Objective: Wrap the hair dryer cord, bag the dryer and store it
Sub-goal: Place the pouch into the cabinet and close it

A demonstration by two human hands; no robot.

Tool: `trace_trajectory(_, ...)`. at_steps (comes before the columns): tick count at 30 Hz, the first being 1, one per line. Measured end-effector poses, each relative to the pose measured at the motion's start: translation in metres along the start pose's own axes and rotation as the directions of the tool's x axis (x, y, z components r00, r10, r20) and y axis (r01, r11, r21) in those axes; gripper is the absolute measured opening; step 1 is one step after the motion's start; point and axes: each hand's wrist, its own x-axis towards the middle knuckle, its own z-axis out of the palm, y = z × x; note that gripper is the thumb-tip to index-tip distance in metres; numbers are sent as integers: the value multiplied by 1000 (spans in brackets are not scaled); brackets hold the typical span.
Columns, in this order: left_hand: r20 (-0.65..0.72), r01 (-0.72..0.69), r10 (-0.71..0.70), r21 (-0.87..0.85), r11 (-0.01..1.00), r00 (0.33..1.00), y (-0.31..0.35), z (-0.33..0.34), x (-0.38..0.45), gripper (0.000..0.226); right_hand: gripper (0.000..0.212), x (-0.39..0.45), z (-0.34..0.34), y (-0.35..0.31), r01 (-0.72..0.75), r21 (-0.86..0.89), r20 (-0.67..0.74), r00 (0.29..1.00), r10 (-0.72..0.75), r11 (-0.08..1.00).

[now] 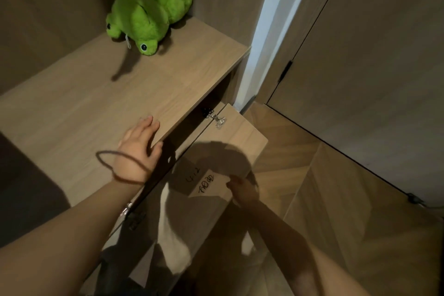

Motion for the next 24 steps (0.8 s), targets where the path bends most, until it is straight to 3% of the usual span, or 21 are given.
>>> trace_trajectory(1, 39, 33, -31, -41, 999, 999, 5, -3, -7, 55, 56, -13, -6, -7, 67, -62, 31, 997, -65, 996)
trace_trajectory(4, 260, 56, -68, 51, 997, 963, 25, -20, -24, 60, 19, -75, -31, -52, 168, 13, 91, 981, -169, 986)
trace_trajectory(6, 351, 63, -97, 105, 992, 931, 35, -39, -28, 53, 19, -94, -43, -64, 213, -20, 121, 970, -209, 977)
trace_trajectory(9, 411, 144, -175, 107, 984, 895, 49, -74, -39, 50, 38, -128, -62, -88, 306, -181, 96, 951, -293, 935)
trace_trajectory(11, 397, 208, -208, 44, 977, 894, 57, -97, -54, 46, 46, -155, -75, -107, 430, -292, 136, 903, -408, 855)
trace_trajectory(15, 329, 203, -181, -34, 979, 927, 73, -145, -95, 43, 47, -216, -97, -138, 548, -330, 171, 835, -523, 768)
trace_trajectory(24, -11, -6, 6, 39, 999, 1000, 110, -282, -165, 51, 43, -352, -138, -214, 719, -504, 164, 624, -764, 479)
